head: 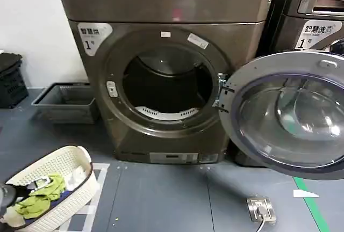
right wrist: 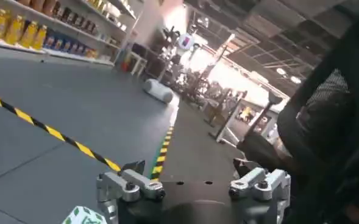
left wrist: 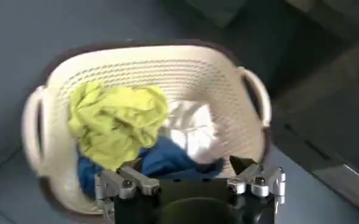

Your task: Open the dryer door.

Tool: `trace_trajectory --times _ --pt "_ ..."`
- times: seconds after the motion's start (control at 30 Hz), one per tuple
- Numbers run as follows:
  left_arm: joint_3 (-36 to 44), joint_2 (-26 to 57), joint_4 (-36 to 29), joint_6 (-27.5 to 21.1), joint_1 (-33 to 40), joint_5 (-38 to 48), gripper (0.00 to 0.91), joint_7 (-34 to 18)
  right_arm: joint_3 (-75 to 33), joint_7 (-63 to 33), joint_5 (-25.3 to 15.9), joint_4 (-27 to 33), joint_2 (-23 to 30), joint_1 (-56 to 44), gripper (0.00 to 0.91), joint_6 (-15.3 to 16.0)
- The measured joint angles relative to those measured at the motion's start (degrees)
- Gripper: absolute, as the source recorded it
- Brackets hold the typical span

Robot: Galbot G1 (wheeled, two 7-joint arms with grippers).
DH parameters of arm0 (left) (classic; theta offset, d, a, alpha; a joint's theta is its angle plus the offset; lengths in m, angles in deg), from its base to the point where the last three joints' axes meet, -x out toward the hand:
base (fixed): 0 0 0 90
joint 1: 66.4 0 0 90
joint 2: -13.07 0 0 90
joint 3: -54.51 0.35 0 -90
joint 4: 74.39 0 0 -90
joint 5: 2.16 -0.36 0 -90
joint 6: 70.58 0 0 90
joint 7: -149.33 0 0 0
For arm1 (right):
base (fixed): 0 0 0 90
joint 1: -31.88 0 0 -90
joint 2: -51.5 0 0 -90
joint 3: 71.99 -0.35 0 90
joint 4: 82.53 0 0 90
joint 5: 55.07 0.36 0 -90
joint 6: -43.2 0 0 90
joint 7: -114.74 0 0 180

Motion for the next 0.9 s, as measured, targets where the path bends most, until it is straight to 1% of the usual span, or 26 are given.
trace_trajectory --times 0.07,0.2,0.43,0.6,0.9 --pt "-0.2 0.1 1.9 0.0 0.4 1.5 0.907 -0.6 0.0 -0.1 0.0 0.0 0.2 0.0 0.907 0.0" --pt "-0.5 0.7 5.6 0.0 2.0 6.6 0.907 -3.7 -0.3 -0.2 0.0 0.0 0.6 -0.1 0.907 0.0" --pt "0.3 1.9 12.2 0.0 4.3 8.7 0.907 -3.9 -0.5 -0.2 0.5 -0.1 0.8 -0.2 0.907 -0.3" --pt "1.4 2.3 13.3 0.0 4.6 8.7 0.907 -3.9 -0.6 0.2 1.2 -0.1 1.0 -0.1 0.907 -1.6" --pt "1.7 2.4 13.8 0.0 4.7 8.5 0.907 -3.7 -0.6 0.6 1.2 0.0 1.1 0.2 0.907 -2.6"
